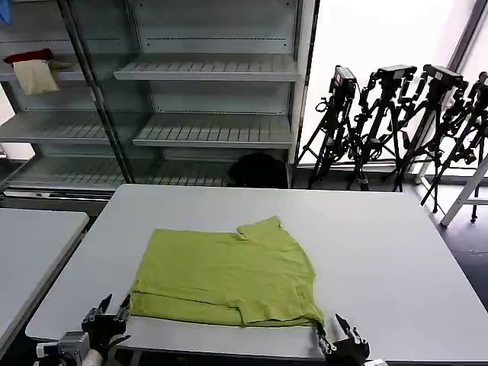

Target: Fold and organize the clothes.

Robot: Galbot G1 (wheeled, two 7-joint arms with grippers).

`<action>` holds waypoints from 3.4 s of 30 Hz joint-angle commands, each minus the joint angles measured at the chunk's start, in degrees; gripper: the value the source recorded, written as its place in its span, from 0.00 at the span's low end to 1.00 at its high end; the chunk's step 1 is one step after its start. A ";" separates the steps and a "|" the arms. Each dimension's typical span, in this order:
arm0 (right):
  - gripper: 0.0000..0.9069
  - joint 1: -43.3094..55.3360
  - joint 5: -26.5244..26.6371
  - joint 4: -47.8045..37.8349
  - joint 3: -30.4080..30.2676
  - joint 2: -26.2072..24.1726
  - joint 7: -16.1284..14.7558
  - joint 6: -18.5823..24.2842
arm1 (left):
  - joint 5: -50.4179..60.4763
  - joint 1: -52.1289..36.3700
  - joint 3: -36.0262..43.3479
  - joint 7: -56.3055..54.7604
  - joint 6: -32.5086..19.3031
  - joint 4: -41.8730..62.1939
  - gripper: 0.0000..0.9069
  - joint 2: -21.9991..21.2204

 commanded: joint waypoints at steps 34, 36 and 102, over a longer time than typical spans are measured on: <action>1.00 41.93 22.11 -19.51 -3.11 3.04 4.77 -0.93 | -12.29 -32.85 2.65 10.92 3.34 14.76 1.00 9.05; 1.00 46.28 20.92 -25.83 -5.68 3.58 5.37 -1.05 | -12.17 -34.86 5.34 11.63 3.37 18.70 1.00 10.67; 0.00 60.00 12.14 -49.67 -15.65 9.72 4.52 -1.25 | -3.43 -43.71 15.94 18.27 3.42 36.95 0.00 10.89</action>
